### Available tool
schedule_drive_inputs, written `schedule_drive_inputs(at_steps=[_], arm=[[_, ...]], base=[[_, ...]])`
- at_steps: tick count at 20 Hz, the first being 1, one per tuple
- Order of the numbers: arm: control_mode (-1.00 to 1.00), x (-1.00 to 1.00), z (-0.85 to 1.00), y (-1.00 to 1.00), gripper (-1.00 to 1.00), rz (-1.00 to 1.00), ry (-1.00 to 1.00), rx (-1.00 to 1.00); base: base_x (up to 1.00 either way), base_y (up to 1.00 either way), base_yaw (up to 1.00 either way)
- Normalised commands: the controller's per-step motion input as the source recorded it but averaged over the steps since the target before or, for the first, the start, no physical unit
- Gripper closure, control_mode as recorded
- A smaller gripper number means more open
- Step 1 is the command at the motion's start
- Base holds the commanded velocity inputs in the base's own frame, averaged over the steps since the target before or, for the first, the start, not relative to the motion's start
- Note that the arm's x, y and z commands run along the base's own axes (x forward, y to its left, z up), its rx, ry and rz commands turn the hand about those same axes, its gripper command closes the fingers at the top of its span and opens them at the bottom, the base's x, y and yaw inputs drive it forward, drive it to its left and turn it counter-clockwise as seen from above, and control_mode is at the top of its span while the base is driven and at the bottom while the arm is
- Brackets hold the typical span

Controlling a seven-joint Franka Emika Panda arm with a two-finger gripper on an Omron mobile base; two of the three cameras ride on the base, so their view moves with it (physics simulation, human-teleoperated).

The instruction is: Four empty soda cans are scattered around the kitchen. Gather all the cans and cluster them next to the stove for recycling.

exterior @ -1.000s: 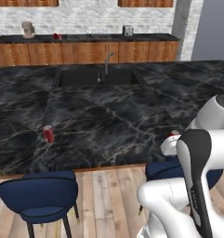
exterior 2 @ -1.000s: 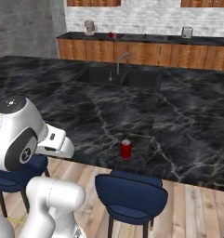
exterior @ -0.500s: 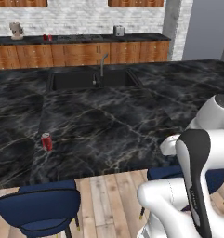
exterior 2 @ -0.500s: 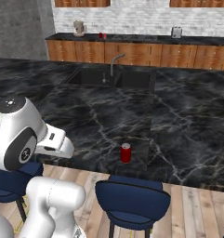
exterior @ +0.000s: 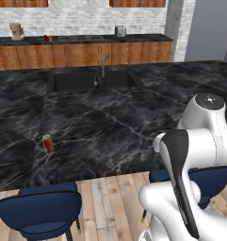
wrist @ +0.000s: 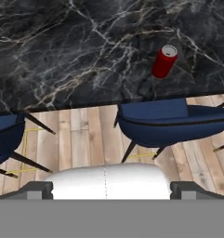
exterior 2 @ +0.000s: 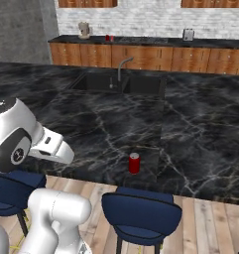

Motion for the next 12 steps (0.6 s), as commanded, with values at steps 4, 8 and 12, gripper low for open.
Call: schedule_drive_inputs(at_steps=[4,8,12], arm=[[-1.0,0.0,0.01,-0.19,-1.0,0.0,0.0,0.0],[-1.0,0.0,0.0,-0.41,-1.0,0.05,0.0,0.0],[-1.0,0.03,0.0,-0.32,-1.0,0.02,0.0,0.0]], base=[[0.0,0.0,0.0],[0.0,0.0,0.0],[0.0,0.0,0.0]])
